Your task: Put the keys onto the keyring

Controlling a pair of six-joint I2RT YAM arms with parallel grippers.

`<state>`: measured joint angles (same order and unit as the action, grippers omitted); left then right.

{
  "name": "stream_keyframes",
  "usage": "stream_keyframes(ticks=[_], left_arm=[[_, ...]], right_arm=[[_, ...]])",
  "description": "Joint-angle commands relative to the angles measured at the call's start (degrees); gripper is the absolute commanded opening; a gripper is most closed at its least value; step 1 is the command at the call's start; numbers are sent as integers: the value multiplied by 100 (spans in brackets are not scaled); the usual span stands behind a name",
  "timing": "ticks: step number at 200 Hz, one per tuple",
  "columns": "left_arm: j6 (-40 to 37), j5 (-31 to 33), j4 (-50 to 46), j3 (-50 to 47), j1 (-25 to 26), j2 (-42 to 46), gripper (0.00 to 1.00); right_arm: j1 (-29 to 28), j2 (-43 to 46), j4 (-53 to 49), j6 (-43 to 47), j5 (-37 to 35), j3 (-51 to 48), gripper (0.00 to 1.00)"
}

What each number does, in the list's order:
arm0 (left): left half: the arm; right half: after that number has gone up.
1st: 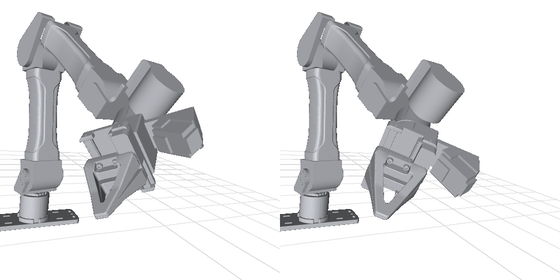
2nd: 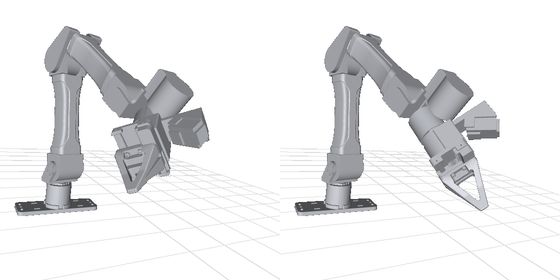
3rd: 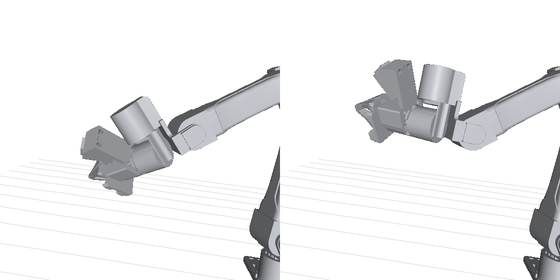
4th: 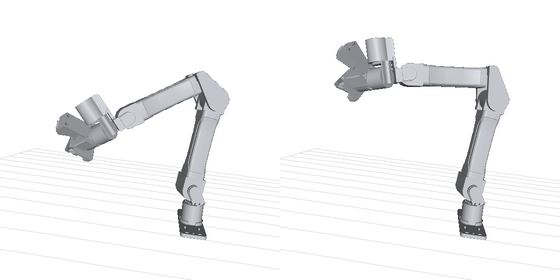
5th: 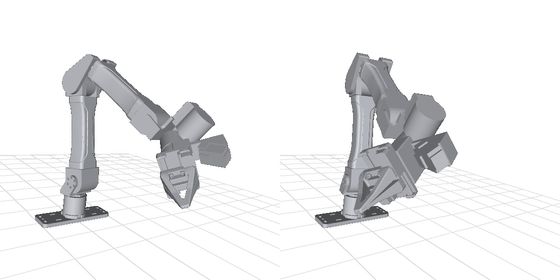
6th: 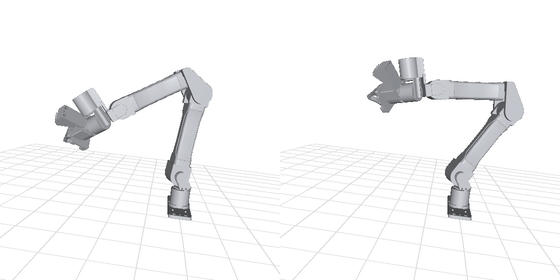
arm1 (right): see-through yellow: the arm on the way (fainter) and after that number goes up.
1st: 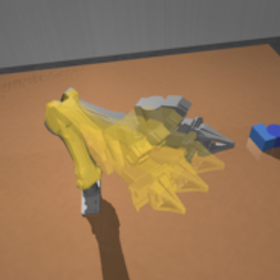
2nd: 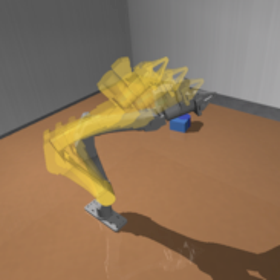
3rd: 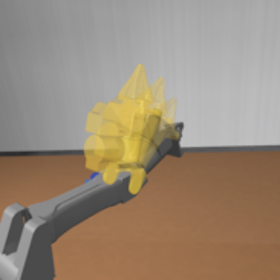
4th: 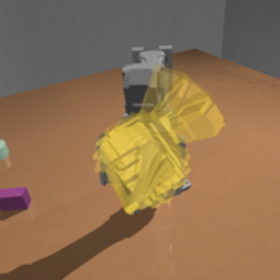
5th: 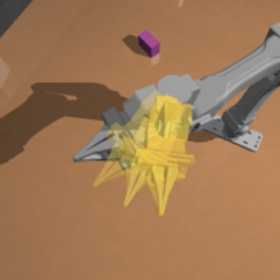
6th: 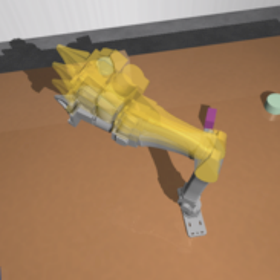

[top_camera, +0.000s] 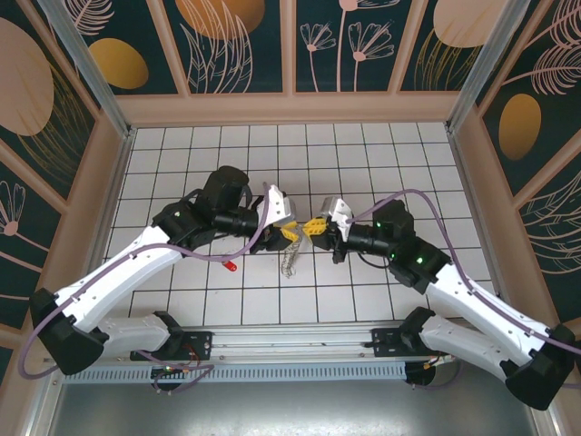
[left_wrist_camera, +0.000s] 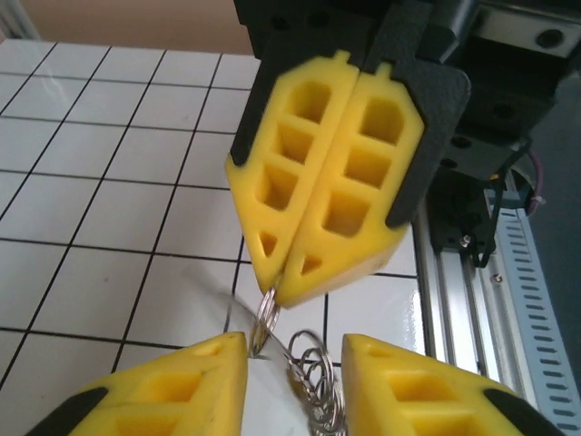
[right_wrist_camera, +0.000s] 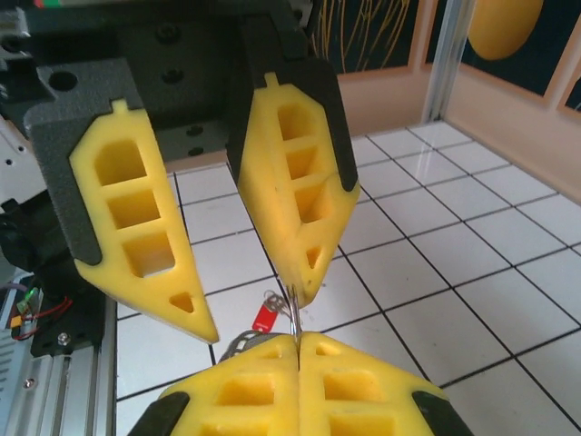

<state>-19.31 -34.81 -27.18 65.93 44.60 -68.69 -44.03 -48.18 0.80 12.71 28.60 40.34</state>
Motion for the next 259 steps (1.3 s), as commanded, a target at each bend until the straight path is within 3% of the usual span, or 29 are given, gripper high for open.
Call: stream_keyframes(ticks=[1,53,83,154,259], left_arm=[[521,-452,1001,-386,30,361,35],[1033,-714,1995,-887,22,742,33],[1218,-843,2399,-989,23,826,31],[1291,-955,2612,-1144,18,777,30],[1443,-1303,2935,-1066,26,540,23]], right_arm=[[-43,339,1115,-429,200,-279,0],[-44,556,2825,-1299,555,-1027,0],[-55,582,3231,-1503,658,-1193,0],[-57,628,4613,-2165,722,-1705,0],[-59,512,5042,-2346,798,-1854,0]])
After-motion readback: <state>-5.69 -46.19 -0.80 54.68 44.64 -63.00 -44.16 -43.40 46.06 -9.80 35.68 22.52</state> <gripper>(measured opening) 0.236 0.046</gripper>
